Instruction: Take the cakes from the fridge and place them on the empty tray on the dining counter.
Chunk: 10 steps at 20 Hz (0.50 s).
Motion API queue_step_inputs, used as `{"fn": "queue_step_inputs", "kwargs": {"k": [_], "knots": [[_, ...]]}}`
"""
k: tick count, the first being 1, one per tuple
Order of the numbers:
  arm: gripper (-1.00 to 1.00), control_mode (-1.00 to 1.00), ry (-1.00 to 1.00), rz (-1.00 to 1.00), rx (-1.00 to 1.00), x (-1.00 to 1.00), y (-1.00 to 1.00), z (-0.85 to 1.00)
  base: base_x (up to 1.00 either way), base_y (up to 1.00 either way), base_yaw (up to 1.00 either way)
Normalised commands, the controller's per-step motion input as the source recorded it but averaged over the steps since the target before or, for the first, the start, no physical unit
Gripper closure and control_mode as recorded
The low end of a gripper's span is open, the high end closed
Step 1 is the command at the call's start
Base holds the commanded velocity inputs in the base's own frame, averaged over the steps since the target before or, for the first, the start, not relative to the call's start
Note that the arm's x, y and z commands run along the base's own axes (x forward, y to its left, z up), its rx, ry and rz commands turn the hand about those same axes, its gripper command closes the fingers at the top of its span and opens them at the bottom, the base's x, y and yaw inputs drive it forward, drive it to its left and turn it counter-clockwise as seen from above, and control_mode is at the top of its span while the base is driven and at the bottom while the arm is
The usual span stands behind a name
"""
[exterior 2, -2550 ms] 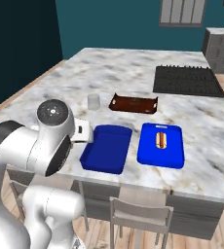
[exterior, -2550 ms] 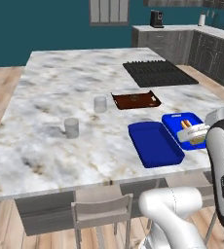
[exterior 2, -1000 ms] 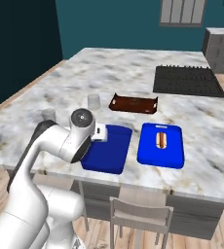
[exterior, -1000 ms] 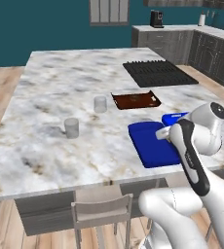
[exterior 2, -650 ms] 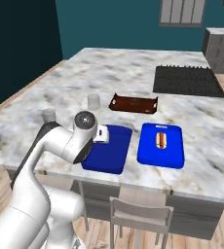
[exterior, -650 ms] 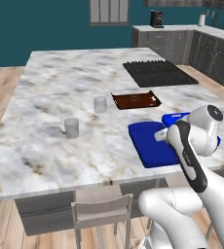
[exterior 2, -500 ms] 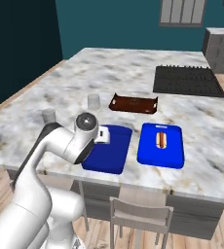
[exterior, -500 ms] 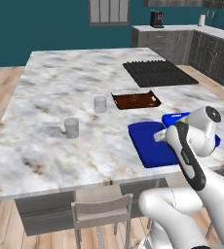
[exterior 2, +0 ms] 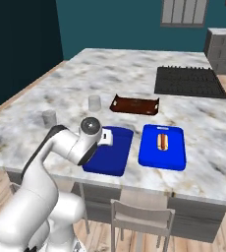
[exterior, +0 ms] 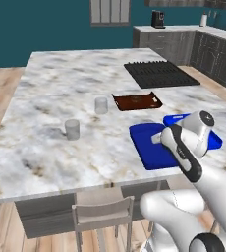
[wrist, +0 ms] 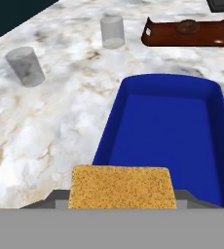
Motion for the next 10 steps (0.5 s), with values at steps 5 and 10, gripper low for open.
{"fn": "queue_step_inputs", "kwargs": {"k": [5, 10], "knots": [[1.00, -1.00, 0.00, 0.00, 0.00, 0.31, 0.00, -0.08, 0.00, 0.00, 0.00], [1.00, -1.00, 0.00, 0.00, 0.00, 0.28, -0.07, 0.00, 0.00, 0.00, 0.00]]}}
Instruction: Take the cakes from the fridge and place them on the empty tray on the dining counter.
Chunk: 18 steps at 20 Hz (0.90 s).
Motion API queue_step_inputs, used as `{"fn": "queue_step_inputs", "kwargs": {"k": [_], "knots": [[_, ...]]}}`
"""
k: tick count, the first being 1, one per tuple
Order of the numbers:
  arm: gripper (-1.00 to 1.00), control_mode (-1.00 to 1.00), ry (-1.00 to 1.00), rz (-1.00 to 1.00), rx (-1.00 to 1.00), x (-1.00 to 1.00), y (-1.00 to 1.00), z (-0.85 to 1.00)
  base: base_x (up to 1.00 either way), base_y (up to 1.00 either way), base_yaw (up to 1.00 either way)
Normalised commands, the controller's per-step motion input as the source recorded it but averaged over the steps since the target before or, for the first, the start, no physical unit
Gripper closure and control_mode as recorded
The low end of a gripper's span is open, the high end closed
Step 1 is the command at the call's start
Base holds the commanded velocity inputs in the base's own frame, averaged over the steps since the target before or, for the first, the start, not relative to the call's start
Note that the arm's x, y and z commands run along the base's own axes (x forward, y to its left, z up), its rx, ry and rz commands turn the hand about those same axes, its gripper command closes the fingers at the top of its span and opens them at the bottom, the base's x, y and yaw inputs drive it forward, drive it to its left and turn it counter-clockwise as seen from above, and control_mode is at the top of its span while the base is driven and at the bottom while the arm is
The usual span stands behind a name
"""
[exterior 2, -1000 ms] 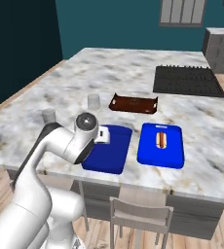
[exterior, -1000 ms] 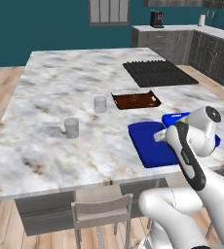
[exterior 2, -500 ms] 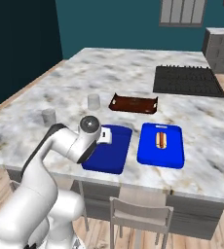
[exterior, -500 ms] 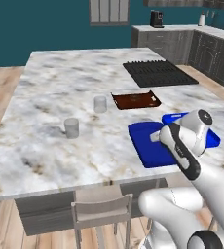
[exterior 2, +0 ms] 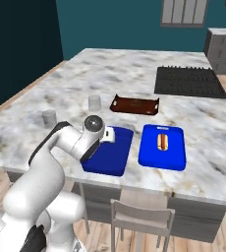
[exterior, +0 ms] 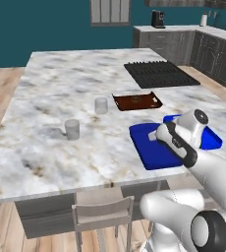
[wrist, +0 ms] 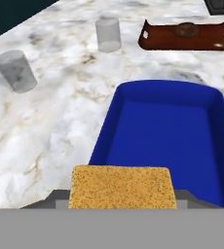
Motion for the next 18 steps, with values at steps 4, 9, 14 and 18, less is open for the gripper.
{"fn": "queue_step_inputs", "kwargs": {"k": [4, 9, 14, 18], "knots": [[1.00, -1.00, 0.00, 0.00, 0.00, 0.23, -0.14, -0.01, 0.00, 0.00, 0.00], [1.00, -1.00, 0.02, 0.00, 0.00, 0.26, -0.17, -0.12, 0.00, 0.00, 0.00], [1.00, -1.00, 0.00, 0.00, 0.00, 0.28, -0.11, -0.17, 0.00, 0.00, 0.00], [1.00, -1.00, 0.01, 0.00, 0.00, 0.35, 0.00, -0.25, 0.00, 0.00, 0.00]]}}
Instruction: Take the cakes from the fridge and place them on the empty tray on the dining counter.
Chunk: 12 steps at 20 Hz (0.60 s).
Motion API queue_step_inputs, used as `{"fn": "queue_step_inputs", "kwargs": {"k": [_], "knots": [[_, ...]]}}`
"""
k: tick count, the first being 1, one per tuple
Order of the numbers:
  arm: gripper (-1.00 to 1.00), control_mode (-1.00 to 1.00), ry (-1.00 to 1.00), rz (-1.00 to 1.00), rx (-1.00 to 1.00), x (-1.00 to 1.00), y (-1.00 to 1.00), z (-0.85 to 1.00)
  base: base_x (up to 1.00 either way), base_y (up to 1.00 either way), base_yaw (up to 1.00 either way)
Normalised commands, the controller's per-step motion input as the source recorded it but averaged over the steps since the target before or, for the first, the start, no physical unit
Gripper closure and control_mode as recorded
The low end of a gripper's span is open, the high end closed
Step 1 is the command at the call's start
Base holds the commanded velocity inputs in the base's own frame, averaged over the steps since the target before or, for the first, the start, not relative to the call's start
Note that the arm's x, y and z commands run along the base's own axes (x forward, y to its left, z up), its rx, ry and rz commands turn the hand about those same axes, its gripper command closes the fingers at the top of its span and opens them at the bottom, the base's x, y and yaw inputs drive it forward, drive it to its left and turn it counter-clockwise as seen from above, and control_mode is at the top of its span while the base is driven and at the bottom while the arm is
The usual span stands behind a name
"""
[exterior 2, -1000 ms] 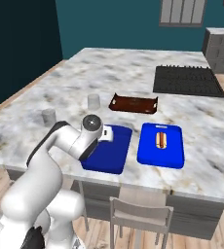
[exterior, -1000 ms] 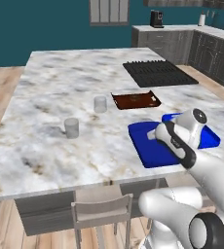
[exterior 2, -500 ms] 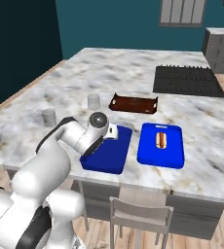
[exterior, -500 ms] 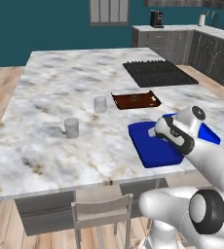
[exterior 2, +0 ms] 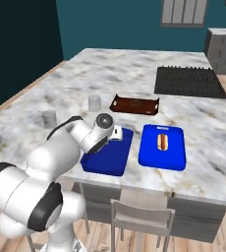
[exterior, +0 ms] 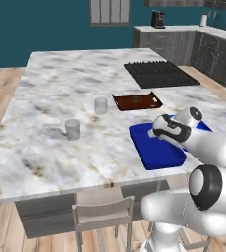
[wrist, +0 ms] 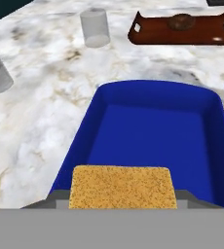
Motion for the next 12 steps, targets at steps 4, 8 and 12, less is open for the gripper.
{"fn": "queue_step_inputs", "kwargs": {"k": [4, 8, 12], "knots": [[1.00, -1.00, 0.01, 0.00, 0.00, 0.36, 0.00, -0.26, 0.00, 0.00, 0.00], [1.00, -1.00, 0.00, 0.00, 0.00, 0.27, 0.00, -0.18, 0.00, 0.00, 0.00], [1.00, -1.00, 0.00, 0.00, 0.00, 0.28, 0.00, -0.16, 0.00, 0.00, 0.00]]}}
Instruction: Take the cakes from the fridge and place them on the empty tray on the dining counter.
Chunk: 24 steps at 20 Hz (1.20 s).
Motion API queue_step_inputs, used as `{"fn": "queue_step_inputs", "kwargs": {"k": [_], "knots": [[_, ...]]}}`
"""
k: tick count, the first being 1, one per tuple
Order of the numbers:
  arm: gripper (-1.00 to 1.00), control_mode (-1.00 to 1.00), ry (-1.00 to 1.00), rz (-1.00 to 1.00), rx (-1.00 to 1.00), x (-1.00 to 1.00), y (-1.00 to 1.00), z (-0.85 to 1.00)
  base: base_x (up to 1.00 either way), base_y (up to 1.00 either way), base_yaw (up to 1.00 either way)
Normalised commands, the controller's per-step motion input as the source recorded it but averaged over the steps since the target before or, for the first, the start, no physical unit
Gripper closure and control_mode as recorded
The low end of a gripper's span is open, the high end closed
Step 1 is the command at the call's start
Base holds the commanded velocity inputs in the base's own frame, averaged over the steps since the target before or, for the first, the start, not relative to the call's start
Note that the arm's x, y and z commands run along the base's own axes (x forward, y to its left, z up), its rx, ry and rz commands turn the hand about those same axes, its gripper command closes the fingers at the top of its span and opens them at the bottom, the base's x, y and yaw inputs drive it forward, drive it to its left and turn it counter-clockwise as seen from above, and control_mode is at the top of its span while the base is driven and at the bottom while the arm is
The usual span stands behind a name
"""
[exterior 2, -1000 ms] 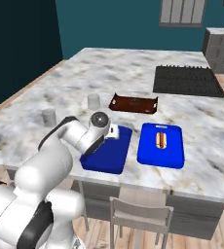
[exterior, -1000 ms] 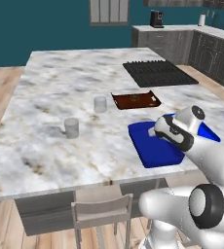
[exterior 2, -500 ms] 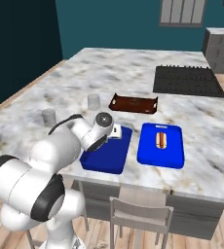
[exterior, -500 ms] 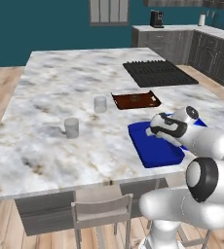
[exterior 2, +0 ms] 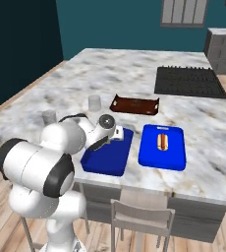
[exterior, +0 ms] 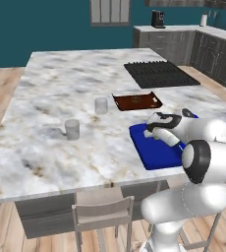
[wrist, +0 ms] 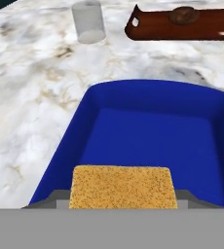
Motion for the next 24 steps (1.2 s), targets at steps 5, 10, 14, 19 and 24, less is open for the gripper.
{"fn": "queue_step_inputs", "kwargs": {"k": [5, 10, 14, 19, 24], "knots": [[1.00, -1.00, 0.00, 0.00, 0.00, 0.25, 0.00, -0.20, 0.00, 0.00, 0.00], [1.00, -1.00, 0.00, 0.00, 0.00, 0.23, -0.01, -0.26, 0.00, 0.00, 0.00], [1.00, -1.00, 0.00, 0.00, 0.00, 0.23, -0.06, -0.21, 0.00, 0.00, 0.00], [1.00, -1.00, 0.00, 0.00, 0.00, 0.23, -0.05, -0.18, 0.00, 0.00, 0.00], [1.00, -1.00, 0.00, 0.00, 0.00, 0.26, -0.02, -0.19, 0.00, 0.00, 0.00]]}}
